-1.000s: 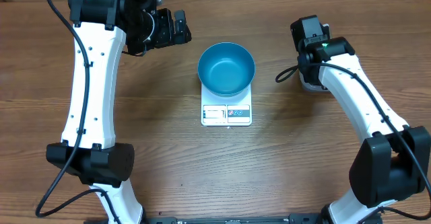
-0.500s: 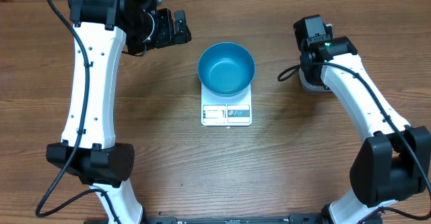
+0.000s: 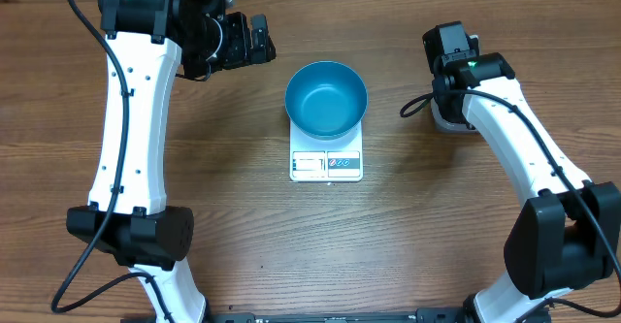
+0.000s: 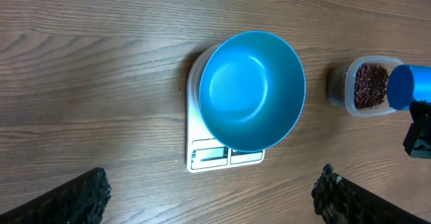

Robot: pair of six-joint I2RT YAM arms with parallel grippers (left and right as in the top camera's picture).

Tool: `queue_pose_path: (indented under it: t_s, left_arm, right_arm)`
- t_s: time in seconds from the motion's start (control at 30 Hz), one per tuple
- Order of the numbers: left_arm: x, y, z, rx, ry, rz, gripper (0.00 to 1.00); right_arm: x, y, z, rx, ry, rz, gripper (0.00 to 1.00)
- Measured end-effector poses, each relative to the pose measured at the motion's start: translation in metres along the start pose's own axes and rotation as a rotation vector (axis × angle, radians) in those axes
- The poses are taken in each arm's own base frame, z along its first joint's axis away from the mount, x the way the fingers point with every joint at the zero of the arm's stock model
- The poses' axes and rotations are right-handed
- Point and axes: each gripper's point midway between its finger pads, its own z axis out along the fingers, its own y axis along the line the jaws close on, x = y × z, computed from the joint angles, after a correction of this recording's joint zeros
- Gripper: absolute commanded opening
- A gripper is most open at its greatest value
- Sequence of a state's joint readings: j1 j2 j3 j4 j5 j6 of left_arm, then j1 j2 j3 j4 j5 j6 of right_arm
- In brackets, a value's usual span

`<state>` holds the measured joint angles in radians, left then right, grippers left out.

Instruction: Scoop item into bowl and weigh 150g on scale

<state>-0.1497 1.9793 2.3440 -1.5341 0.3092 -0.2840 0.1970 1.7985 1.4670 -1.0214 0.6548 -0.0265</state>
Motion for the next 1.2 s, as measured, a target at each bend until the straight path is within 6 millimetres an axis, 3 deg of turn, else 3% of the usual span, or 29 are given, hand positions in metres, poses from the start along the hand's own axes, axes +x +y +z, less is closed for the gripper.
queue_pose_path:
  t_s: [1.2]
  left_arm:
    - [0.0,0.0,0.0,0.0,0.0,0.0,1.0]
  right_arm:
    - [0.002,-0.006,0.012,-0.058,0.022,0.055,0.04]
